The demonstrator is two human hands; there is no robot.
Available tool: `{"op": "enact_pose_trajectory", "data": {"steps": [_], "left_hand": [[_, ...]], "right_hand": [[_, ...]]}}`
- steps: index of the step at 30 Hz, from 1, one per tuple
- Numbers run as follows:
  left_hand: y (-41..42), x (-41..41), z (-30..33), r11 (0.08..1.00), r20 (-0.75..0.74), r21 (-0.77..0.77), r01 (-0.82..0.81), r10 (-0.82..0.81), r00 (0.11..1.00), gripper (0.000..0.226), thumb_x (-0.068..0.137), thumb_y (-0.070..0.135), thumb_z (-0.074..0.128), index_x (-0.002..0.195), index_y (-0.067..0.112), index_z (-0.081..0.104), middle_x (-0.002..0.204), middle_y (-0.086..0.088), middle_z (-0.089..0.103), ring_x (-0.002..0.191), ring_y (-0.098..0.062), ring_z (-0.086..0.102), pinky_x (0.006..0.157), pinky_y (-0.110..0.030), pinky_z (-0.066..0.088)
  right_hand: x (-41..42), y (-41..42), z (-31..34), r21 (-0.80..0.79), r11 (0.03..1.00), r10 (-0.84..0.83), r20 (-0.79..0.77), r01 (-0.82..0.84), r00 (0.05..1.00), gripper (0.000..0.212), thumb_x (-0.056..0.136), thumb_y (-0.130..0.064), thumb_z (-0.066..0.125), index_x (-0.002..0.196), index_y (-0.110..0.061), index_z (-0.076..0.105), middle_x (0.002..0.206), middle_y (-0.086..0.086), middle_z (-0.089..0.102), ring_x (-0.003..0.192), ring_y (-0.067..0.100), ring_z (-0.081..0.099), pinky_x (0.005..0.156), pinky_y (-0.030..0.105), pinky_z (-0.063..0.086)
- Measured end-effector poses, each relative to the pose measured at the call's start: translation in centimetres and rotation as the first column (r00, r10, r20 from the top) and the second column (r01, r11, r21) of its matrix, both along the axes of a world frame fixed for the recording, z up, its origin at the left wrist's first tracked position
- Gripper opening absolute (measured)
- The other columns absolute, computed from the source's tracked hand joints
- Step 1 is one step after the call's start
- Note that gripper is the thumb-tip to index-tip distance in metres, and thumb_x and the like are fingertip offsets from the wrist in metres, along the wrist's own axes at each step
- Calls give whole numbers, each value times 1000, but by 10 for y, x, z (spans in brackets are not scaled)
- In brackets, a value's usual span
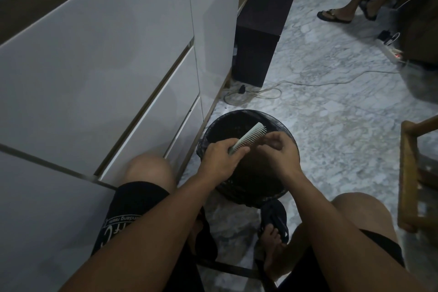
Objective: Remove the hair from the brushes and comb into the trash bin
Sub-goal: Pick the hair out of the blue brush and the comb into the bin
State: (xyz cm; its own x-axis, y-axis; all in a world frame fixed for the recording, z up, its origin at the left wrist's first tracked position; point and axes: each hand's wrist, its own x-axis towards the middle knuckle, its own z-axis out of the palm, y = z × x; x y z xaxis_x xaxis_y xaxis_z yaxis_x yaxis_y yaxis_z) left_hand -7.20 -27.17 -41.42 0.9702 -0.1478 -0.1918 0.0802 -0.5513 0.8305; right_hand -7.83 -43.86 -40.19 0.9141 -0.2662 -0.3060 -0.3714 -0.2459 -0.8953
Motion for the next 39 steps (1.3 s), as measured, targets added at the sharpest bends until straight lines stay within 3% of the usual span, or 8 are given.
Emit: {"op": "enact_pose_trajectory", "data": {"steps": [7, 12, 18, 21, 26, 29, 34, 39], "left_hand": [[0, -5, 1, 994, 47, 53, 91, -93, 995, 33, 89, 35, 61, 121, 28, 67, 105, 2, 74, 98, -14, 67, 84, -41, 59], [2, -1, 3, 999, 49, 12, -33, 33, 998, 32, 93, 31, 60, 123, 22, 66, 110, -2, 73, 101, -17, 67, 85, -41, 59], [1, -1, 7, 999, 40, -14, -30, 30, 999, 27, 91, 28, 63, 118, 23, 70, 102, 1, 74, 94, -14, 67, 85, -37, 57], [-2, -2, 6, 1000, 42, -14, 4, -4, 999, 29, 92, 26, 63, 120, 22, 69, 106, 0, 73, 95, -13, 66, 86, -37, 57], [-3, -1, 7, 1000, 69, 9, 6, -6, 998, 32, 91, 27, 64, 123, 21, 67, 109, -6, 69, 99, -19, 63, 89, -39, 54], [-1, 1, 7, 1000, 66, 15, -8, 7, 998, 32, 90, 30, 64, 121, 23, 68, 109, -5, 71, 100, -19, 64, 89, -40, 55], [1, 2, 4, 998, 20, -5, -67, 67, 998, 32, 92, 30, 62, 122, 21, 67, 113, -3, 70, 105, -18, 64, 89, -41, 57], [1, 3, 9, 997, 4, -31, -68, 68, 998, 32, 93, 27, 62, 123, 20, 68, 115, 0, 72, 103, -13, 64, 90, -32, 55]], "right_hand": [[3, -1, -7, -93, 995, -44, -15, 42, 999, 11, 81, -16, 75, 87, -8, 73, 81, 8, 74, 78, 21, 72, 78, 34, 58], [6, -17, -8, -305, 922, -249, 0, 237, 968, 9, 82, -22, 72, 73, -21, 69, 75, 2, 68, 84, 25, 69, 82, 35, 54], [1, -8, 3, 1, 1000, -28, -26, 28, 999, 21, 78, 6, 66, 93, -9, 65, 89, 0, 66, 81, 11, 62, 78, 26, 52], [-1, -1, 2, 233, 971, 60, -42, -48, 997, 39, 73, 14, 62, 100, -13, 54, 106, 2, 66, 96, 14, 63, 86, 36, 52], [-1, 2, -7, 65, 988, 145, -77, -141, 986, 38, 80, -8, 74, 104, -20, 48, 93, -2, 69, 88, 12, 66, 77, 27, 51], [1, 1, -7, -29, 995, 93, -56, -94, 994, 14, 83, -9, 71, 88, -17, 61, 80, 2, 67, 76, 16, 64, 64, 22, 49], [3, -10, -7, -162, 986, 25, -9, -26, 1000, 16, 83, -9, 69, 75, -22, 64, 76, -3, 67, 79, 18, 65, 79, 34, 53], [-1, -7, 5, 35, 989, 149, -51, -147, 988, 17, 78, 1, 69, 90, -11, 67, 89, 5, 70, 84, 19, 64, 77, 30, 52]]}}
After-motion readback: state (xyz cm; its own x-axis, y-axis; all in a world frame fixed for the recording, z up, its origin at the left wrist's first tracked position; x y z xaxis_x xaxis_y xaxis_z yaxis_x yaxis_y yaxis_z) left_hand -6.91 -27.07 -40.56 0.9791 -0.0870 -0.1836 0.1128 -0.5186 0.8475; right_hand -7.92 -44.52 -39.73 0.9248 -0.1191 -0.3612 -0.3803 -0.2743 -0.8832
